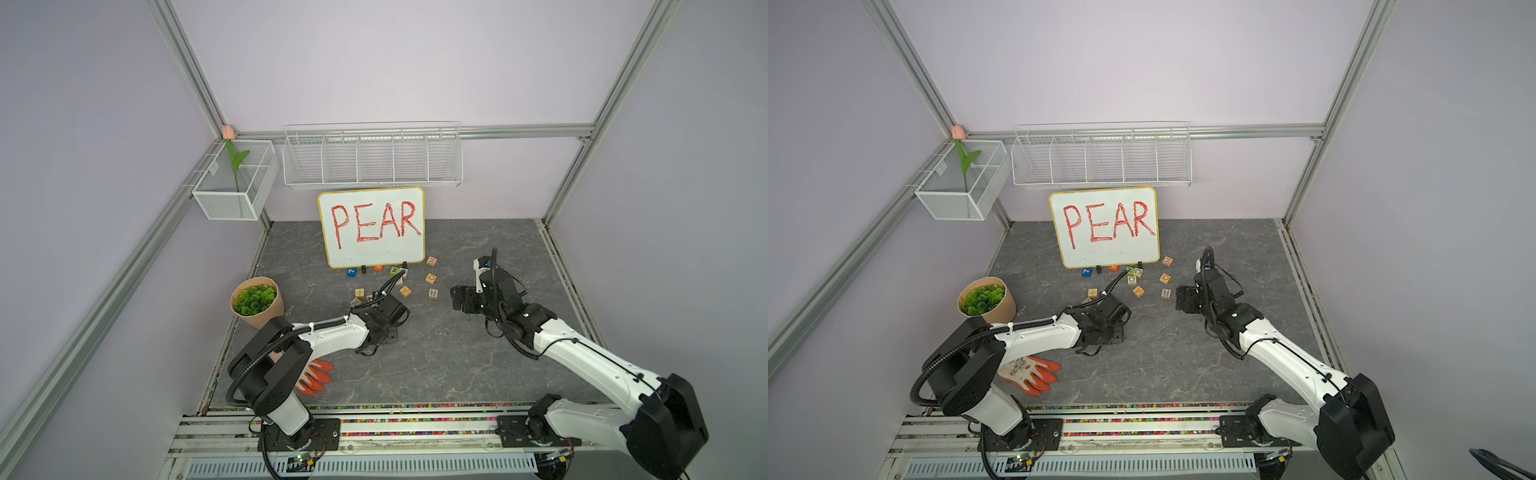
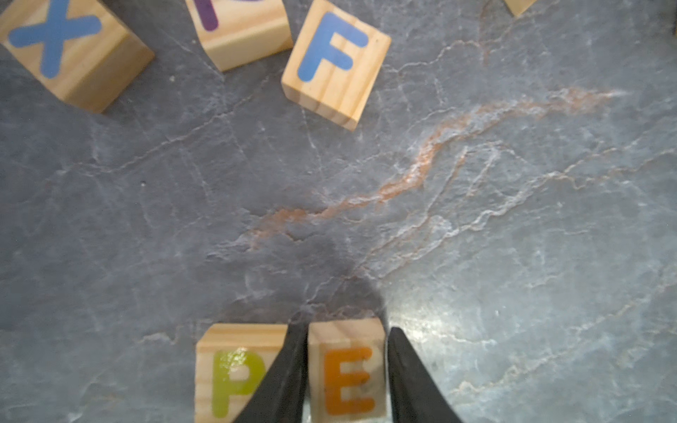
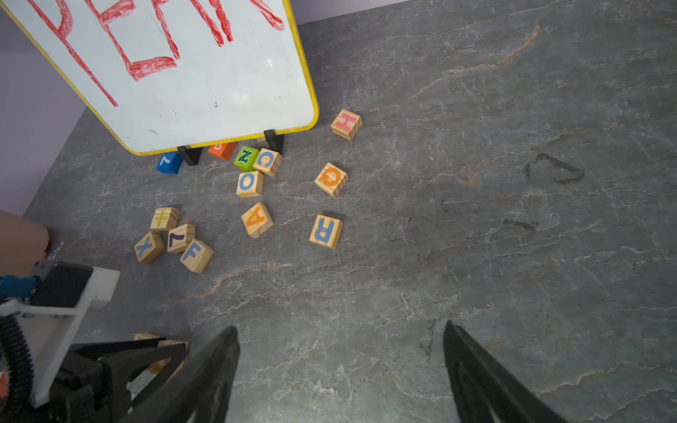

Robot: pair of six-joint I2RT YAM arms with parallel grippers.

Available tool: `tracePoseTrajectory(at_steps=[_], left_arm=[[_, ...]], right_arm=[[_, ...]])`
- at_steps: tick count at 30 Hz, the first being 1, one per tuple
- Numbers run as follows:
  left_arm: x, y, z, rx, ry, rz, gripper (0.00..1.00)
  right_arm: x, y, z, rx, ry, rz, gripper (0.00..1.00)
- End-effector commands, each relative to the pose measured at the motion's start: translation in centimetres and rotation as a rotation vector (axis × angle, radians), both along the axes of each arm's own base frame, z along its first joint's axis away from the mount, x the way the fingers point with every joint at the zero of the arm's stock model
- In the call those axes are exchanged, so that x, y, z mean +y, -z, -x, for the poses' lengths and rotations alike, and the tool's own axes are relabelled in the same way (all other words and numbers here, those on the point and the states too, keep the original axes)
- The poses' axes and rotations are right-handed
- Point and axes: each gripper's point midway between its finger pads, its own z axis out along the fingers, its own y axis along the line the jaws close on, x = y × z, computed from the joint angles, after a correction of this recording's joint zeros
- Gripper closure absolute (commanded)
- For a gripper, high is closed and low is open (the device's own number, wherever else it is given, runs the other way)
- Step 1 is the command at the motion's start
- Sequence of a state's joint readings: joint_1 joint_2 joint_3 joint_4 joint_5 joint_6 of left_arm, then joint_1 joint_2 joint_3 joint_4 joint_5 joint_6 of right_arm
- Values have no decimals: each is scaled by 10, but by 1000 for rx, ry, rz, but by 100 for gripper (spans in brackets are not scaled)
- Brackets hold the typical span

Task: Spell the uppercase word “pear” with letter blocks
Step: Place the letter block at the center of the board, then pick up the letter block from the center of the board.

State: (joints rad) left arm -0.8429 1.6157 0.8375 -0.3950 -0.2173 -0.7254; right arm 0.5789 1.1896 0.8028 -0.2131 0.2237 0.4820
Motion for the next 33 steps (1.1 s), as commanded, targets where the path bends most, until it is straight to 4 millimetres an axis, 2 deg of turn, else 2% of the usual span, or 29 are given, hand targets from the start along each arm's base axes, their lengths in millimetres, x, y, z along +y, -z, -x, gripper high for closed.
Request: tracePoseTrajectory(at_steps=[1,8,16,21,25,31,33], left_arm=[[2,-3,-1,-5,-18,-9,60],[-2,-20,-7,-32,-18,5,59],[-2,-66,-22,-130,-20,1,51],[-8,-93,-45,-218,-26,-2,45],[-15,-96,-66,-234,1,-30,45],[-19,-80,-90,-203,48,-26,46],[-26,-78,-98,-195,86,-7,46]], right_arm=[[-1,6,1,11,5,19,11],[-2,7,0,11,8,24,11],[0,3,-3,5,10,22,11],[2,2,-6,3,8,24,11],[2,4,-7,7,11,29,11],[-3,9,-10,14,26,62,11],[-3,9,-13,13,29,68,11]])
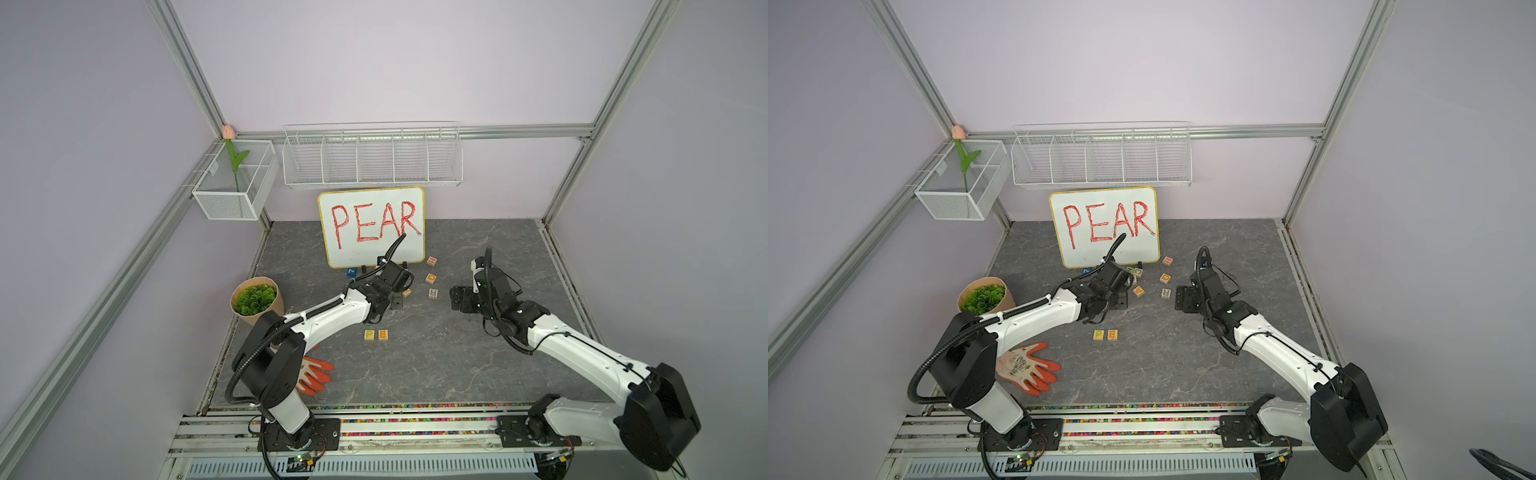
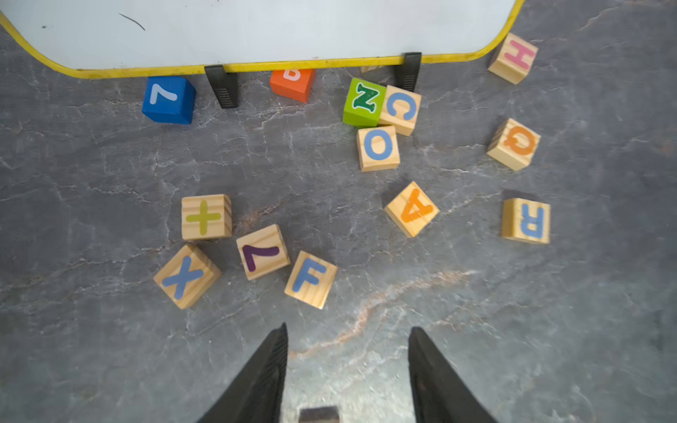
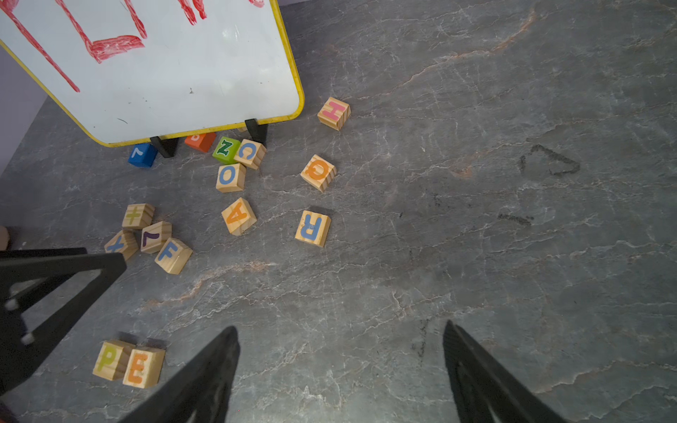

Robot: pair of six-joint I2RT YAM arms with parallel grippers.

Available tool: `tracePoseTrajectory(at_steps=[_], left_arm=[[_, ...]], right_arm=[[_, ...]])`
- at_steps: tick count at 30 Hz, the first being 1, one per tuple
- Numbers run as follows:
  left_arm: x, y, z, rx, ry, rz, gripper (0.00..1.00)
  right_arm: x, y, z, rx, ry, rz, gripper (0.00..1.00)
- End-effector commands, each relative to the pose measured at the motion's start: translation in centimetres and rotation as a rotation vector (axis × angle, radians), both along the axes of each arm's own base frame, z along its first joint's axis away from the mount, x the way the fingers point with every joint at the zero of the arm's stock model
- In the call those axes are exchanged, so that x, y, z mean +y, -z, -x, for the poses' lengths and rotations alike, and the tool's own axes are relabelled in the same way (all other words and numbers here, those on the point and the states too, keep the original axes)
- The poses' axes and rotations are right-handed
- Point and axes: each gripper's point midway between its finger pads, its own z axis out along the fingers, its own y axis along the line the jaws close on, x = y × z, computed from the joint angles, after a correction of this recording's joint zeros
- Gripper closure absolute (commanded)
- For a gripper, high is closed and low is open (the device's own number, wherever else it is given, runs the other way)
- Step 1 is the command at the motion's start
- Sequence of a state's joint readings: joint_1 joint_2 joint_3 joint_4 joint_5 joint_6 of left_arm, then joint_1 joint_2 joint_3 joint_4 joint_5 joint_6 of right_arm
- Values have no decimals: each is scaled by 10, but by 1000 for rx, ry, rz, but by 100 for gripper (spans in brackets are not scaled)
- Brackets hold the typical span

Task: Spell the uppercase word “pear” with letter blocks
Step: Pick up the letter block from the center of the board.

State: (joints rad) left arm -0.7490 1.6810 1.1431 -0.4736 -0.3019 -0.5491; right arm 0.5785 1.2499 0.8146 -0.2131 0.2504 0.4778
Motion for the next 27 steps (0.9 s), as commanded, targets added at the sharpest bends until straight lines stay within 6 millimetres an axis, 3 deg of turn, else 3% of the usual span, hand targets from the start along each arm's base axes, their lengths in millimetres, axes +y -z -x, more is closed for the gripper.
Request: tracePoseTrajectory(at_steps=[1,6,15,27], left_arm=[[-15,-4,-16,-8,89,10,46],[-32,-1,-30,21,103,6,47],[-56,33,-51,92,-10,33,41],[-59,64,-64,98,-70,-62,38]], right_arm=[[-1,-5,-7,-15,10,26,11],[-2,-3,-11,-9,25,34,11],[-2,4,-17,5,22,48,11],[-6,5,-19,4,18,49,11]])
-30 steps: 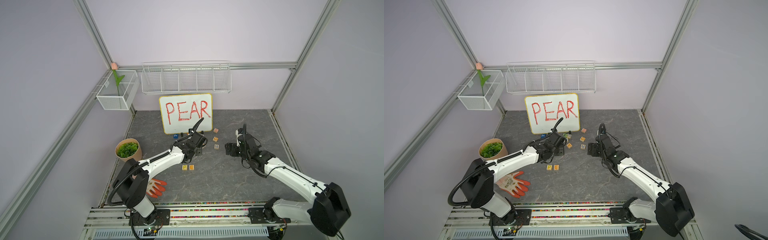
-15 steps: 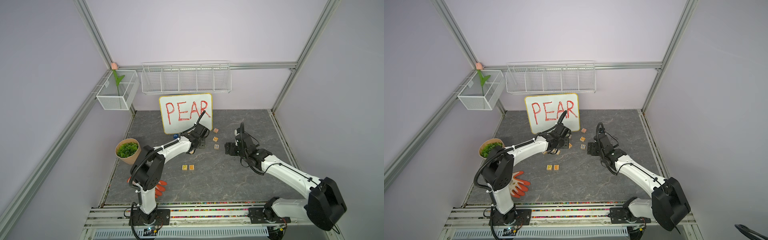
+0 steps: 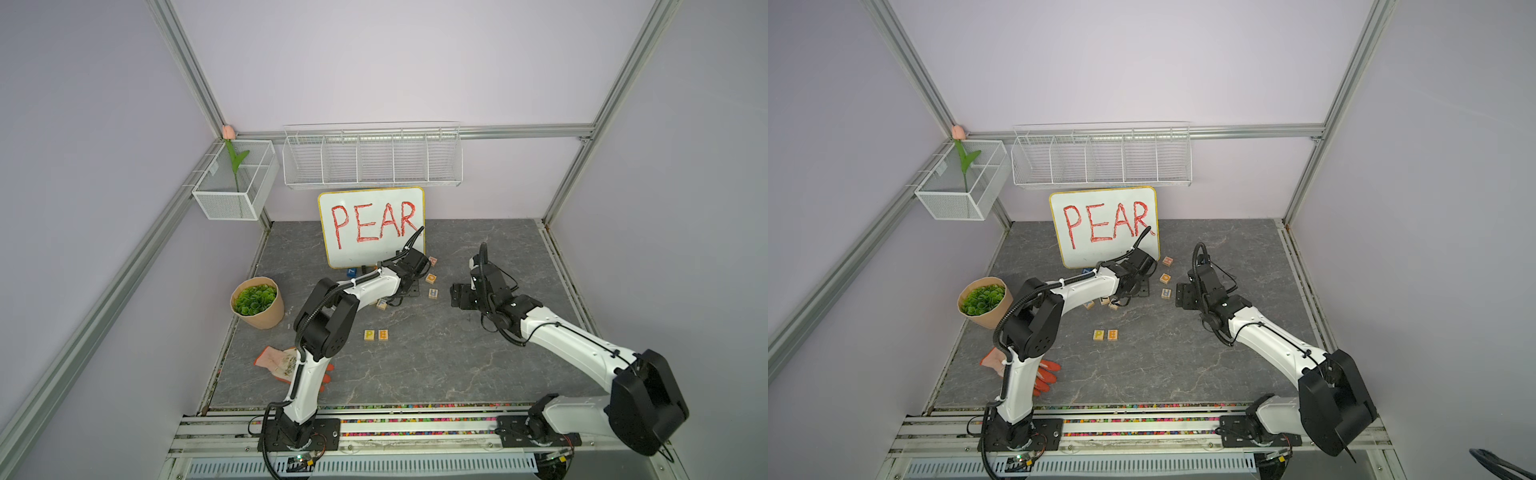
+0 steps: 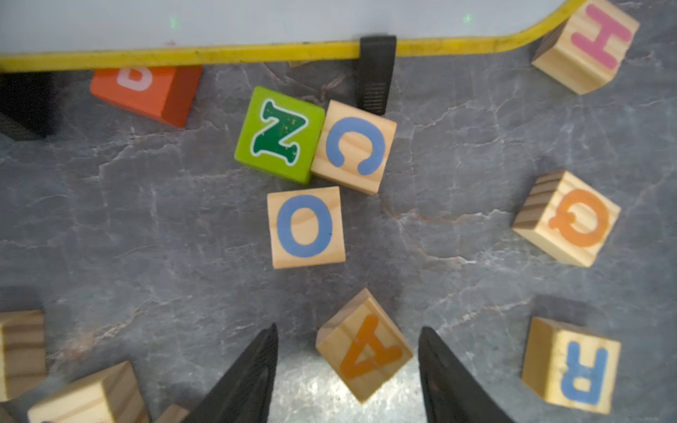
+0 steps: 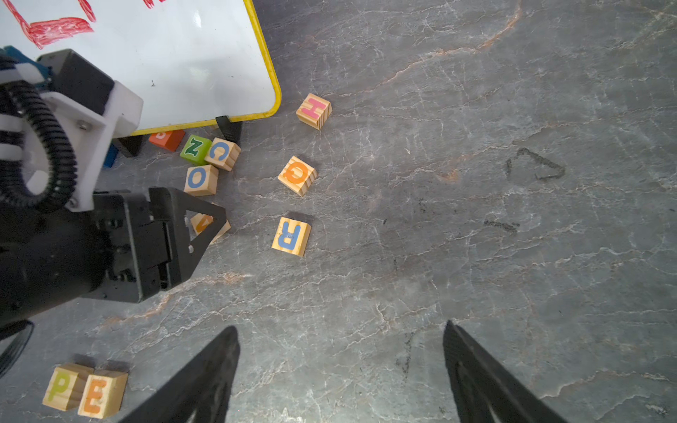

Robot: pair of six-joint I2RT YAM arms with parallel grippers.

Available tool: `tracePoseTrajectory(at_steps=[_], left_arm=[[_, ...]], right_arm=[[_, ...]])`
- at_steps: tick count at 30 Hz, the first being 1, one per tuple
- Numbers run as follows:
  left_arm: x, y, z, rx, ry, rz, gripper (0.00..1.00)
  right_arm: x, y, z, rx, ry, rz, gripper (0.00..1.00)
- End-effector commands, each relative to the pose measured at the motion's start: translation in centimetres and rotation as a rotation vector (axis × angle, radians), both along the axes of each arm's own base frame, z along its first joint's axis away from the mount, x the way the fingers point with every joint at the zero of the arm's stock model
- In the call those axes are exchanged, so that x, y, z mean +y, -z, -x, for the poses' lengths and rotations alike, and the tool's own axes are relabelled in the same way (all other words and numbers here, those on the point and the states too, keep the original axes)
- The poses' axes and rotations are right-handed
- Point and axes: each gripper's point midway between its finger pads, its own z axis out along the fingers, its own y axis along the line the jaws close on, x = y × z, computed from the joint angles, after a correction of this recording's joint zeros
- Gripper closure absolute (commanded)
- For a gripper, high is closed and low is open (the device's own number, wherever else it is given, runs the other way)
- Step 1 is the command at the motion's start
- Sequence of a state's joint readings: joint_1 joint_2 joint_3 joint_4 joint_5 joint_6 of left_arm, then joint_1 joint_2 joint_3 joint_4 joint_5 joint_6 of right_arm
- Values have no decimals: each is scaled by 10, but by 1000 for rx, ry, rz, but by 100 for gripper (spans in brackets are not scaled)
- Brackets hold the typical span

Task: Spell the uppercase word “pear” with letter blocks
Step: Pick up the letter block from the center of the board.

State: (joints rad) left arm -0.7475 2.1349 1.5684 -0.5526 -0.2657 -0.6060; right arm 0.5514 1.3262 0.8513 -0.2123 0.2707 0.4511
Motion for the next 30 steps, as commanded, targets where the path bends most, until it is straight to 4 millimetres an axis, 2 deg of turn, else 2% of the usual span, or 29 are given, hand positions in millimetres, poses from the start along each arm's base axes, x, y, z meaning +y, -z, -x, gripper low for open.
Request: tracePoseTrajectory(at_steps=[1,8,17,27,30], left_arm=[[6,6,-3,-7,-37,-54,38],[16,12,7,13,-21,-94,38],[36,3,27,11,30,-126,39],[60,-14,22,-31,-16,-151,40],[57,-23,18,-51,-17,-131,40]], right_arm=[[0,-5,-4,-15,-6,-3,11],[0,-5,-3,-15,-6,-3,11],[0,-4,-3,-9,-2,-15,11],[1,-4,-2,-5,-4,-24,11],[0,-4,-1,-7,3,-22,11]])
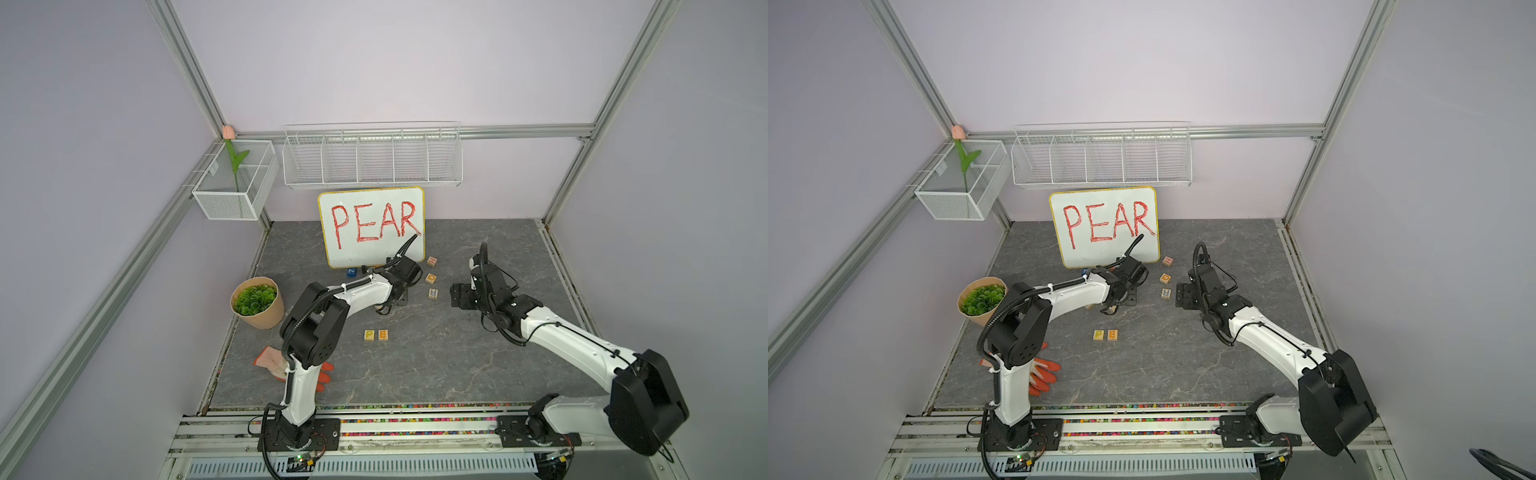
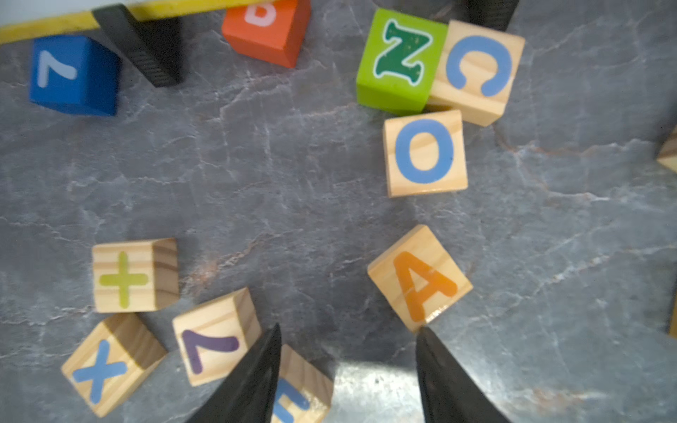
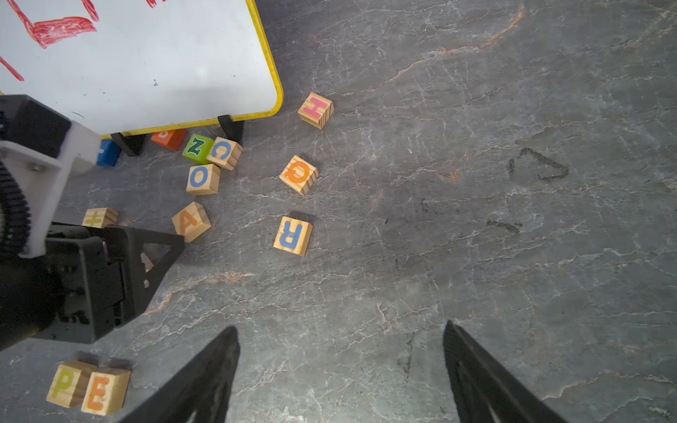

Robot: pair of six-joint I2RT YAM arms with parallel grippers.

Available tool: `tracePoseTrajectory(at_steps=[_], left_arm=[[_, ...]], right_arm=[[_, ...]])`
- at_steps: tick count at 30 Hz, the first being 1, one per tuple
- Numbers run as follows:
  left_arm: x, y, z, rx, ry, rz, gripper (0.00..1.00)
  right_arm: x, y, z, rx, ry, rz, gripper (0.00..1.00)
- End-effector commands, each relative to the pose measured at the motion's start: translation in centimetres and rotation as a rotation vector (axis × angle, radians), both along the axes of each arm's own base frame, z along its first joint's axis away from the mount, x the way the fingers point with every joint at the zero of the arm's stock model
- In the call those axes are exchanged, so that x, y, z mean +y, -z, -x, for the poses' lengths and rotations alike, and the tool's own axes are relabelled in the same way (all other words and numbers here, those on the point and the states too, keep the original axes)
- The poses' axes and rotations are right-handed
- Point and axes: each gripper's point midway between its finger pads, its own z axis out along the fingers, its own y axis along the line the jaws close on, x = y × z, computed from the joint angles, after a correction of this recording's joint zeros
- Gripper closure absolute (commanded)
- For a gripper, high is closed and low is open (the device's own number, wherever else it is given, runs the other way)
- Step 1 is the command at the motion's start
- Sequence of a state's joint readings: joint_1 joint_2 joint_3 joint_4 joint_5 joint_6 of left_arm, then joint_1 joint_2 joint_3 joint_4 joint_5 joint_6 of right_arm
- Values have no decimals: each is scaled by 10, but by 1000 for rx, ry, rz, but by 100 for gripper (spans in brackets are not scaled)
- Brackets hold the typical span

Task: Spell the uppercase word “pear” with letter blocks
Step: Pick up the letter block from the center of the board.

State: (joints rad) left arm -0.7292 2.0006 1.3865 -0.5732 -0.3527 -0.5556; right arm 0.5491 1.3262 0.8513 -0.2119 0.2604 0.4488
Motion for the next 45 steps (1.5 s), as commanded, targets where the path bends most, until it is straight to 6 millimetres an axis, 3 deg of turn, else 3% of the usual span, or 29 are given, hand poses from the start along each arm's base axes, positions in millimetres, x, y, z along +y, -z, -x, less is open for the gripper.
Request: tracePoseTrajectory(at_steps=[1,7,11,18,28,45], left_arm=[[-1,-23,-6,-49,1,22,41],[-36,-29,-13,-24,0,202,42],[-45,-17,-19,9,-42,222,41],[-41,-1,-27,-2,-104,175,42],[-32,13,-22,-8,-115,73,42],[-11,1,-13,-51,-115,28,44]], right_arm=[[-1,-4,-1,-8,9,-17,11],[-1,-2,0,-4,11,-20,11],[-2,-3,1,-5,9,-16,11],[-6,-2,3,-12,11,1,11],[-5,2,0,-5,5,10,11],[-1,3,-1,6,-1,-6,11]])
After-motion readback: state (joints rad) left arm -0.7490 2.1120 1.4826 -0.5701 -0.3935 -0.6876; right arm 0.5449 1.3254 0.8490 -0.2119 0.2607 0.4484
